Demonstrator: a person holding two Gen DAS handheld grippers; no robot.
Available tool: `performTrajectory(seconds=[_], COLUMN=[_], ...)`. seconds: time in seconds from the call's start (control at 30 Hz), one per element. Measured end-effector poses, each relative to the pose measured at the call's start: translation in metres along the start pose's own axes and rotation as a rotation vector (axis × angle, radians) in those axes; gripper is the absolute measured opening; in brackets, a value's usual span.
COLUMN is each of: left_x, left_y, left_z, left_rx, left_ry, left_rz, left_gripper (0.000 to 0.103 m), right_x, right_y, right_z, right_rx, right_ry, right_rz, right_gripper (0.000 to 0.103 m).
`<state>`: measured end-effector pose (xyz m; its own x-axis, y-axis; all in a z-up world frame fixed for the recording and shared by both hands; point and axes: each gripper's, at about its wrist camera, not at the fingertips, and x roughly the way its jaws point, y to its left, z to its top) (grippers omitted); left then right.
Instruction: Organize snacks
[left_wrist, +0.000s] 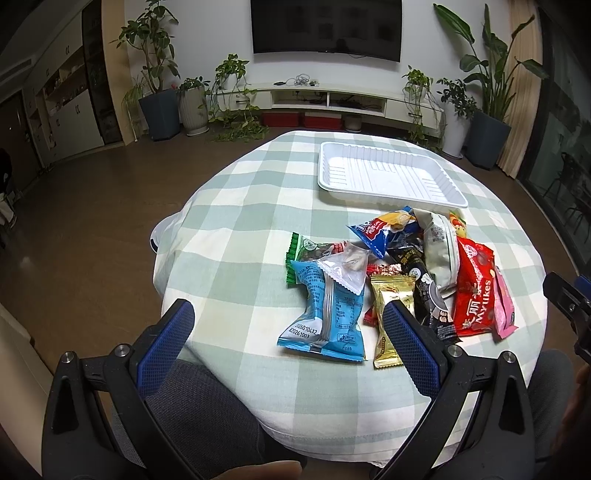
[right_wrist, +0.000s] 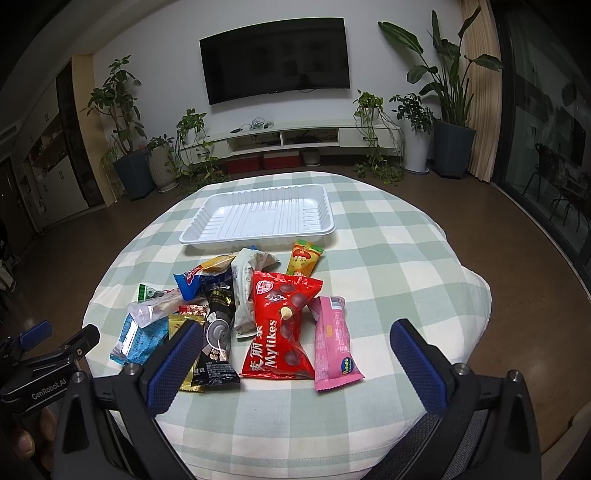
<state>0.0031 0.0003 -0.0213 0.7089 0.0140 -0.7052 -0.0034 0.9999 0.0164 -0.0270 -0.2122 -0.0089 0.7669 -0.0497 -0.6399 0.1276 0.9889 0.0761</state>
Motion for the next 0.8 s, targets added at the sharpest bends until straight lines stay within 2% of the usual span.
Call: performTrajectory(seconds=[0.8], left_x=[0.014], left_y=[0.000], left_z=[-0.002], left_rx=[0.001], left_ry=[0.029], left_rz=[0.009], left_gripper=[0.103], right_x=[0.002], right_y=[-0.002], right_z=[-0.003], right_rx=[0.003], right_ry=[0.007], right_rz=[-0.002], right_gripper=[0.103])
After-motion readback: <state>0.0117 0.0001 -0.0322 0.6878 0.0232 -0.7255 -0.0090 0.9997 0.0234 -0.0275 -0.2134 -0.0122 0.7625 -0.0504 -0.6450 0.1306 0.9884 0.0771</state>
